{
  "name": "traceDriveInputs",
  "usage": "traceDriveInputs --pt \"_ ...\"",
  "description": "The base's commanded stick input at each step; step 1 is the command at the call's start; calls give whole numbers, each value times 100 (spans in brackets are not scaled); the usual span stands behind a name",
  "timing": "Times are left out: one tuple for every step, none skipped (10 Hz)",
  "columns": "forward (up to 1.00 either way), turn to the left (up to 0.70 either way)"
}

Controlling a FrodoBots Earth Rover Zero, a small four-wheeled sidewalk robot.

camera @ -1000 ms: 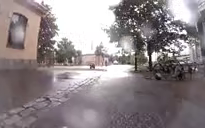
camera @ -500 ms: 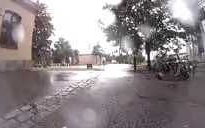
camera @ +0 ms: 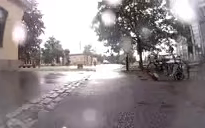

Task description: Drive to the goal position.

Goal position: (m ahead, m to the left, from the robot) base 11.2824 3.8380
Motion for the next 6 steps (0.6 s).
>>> traceDriveInputs --pt "85 -34" --pt "85 -34" --pt "85 -11" --pt "85 -21" --pt "85 -34" --pt "85 -34"
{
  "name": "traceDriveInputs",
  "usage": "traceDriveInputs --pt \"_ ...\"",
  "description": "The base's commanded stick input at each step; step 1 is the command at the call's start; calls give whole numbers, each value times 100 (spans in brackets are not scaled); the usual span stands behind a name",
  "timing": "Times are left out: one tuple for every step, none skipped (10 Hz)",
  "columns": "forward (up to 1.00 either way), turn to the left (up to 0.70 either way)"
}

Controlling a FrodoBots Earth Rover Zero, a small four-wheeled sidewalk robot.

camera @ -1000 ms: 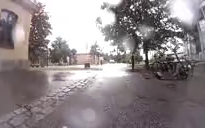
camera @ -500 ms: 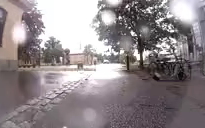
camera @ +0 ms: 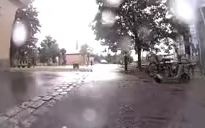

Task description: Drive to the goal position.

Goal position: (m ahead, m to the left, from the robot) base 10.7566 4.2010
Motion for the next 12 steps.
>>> traceDriveInputs --pt "85 -34" --pt "85 -33" --pt "85 -26" --pt "85 -11" --pt "85 0" --pt "85 0" --pt "85 0" --pt "85 0" --pt "85 0" --pt "85 -4" --pt "85 -25" --pt "85 -34"
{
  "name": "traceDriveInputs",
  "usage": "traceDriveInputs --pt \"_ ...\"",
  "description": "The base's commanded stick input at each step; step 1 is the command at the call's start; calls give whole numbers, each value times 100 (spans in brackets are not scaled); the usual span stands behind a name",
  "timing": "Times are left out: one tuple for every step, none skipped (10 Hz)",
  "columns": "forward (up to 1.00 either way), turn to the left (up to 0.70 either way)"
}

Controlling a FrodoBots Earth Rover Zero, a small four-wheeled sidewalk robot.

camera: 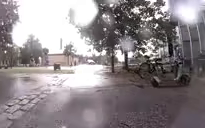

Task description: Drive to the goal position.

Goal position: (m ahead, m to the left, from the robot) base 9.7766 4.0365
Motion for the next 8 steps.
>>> traceDriveInputs --pt "85 -11" --pt "85 0" --pt "85 0" --pt "85 0" --pt "85 0" --pt "85 0" --pt "85 0" --pt "85 0"
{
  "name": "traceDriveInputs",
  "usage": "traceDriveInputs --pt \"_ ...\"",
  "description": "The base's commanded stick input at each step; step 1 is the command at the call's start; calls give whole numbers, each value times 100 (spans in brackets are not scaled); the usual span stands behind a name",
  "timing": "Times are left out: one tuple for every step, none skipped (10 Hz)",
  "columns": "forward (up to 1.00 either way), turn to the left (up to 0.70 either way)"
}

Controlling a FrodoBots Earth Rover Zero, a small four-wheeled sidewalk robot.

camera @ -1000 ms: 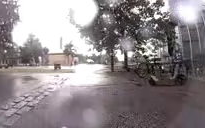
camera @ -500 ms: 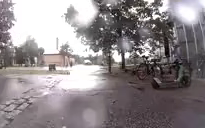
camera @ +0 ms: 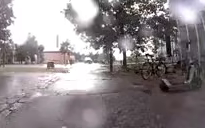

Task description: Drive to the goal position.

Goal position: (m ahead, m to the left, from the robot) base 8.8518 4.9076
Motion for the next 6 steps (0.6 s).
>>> traceDriveInputs --pt "85 0" --pt "85 0" --pt "85 0" --pt "85 0" --pt "85 0" --pt "85 0"
